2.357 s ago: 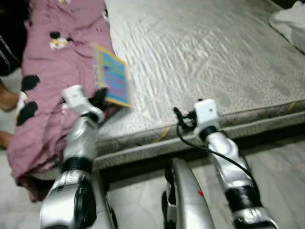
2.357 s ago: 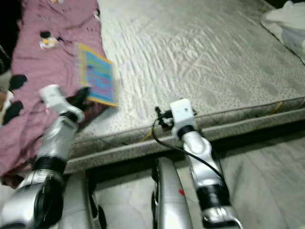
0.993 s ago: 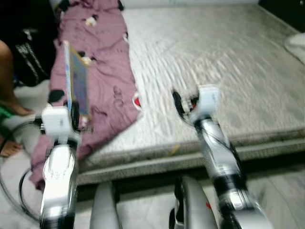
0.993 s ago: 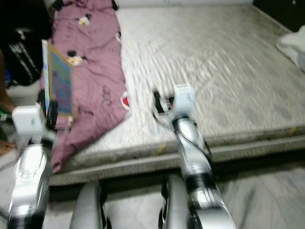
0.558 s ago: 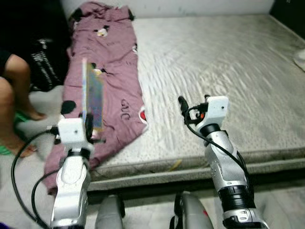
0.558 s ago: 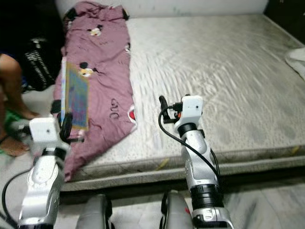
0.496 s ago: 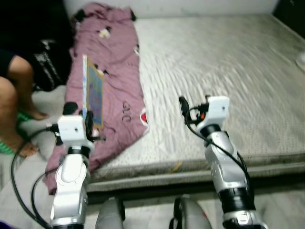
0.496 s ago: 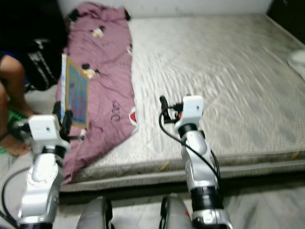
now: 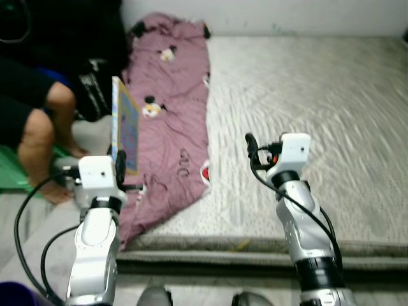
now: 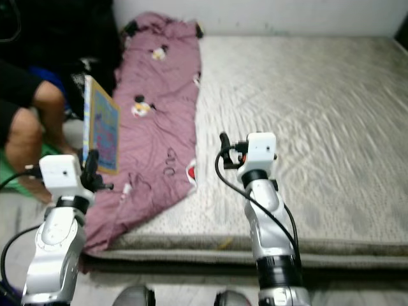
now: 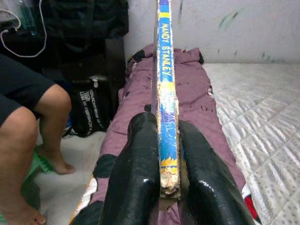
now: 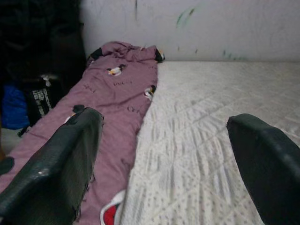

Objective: Clean up the room

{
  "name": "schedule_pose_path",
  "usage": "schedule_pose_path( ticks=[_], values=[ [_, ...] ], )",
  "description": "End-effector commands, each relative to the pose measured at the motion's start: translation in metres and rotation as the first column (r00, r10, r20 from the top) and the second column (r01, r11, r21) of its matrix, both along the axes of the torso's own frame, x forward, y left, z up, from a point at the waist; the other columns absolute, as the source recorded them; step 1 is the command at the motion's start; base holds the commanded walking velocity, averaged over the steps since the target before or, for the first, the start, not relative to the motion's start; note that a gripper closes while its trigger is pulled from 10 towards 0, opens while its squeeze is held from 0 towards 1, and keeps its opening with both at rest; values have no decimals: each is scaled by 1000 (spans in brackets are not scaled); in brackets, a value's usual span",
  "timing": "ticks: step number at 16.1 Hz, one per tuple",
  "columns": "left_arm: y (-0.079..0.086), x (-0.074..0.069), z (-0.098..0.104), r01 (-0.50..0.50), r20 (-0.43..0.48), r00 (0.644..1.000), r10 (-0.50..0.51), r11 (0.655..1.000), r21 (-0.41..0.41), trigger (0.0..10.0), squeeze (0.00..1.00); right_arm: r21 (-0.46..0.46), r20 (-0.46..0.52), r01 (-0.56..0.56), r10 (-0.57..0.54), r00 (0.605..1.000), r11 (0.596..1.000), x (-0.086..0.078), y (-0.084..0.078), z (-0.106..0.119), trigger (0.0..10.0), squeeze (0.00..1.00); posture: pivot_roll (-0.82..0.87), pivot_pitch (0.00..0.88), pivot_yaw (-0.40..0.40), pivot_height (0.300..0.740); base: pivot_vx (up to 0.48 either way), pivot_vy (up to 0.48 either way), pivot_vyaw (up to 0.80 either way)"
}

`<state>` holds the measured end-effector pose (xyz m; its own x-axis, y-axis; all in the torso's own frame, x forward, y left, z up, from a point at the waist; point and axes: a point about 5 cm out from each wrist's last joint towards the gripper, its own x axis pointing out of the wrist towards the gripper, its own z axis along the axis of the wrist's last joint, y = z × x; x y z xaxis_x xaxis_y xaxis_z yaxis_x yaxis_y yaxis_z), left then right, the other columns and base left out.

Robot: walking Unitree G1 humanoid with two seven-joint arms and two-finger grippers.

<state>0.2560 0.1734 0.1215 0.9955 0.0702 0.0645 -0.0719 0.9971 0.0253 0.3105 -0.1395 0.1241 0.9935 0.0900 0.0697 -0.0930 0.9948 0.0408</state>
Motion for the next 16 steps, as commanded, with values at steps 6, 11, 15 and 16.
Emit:
schedule_pose_path(
  ticks=[6,11,15,16],
  values=[
    [-1,7,17,-3,60,998,2,1000,15,10000,0,-21,6,29,-29,1000,999,4,-4,5,10000,0,34,0,16,740,0,0,0],
    [-6,11,14,21,51,998,-21,1000,6,10000,0,1,-18,57,-57,998,998,5,-4,2,10000,0,23,0,32,740,0,0,0],
    [-10,13,11,26,39,999,-26,1000,-6,10000,0,-11,-19,35,-35,999,999,5,-2,-1,10000,0,21,0,36,740,0,0,0],
    [-9,10,10,8,36,999,-8,1000,-14,10000,0,-21,-26,0,-1,1000,1000,6,2,-2,10000,0,42,0,5,740,0,0,0]
  ],
)
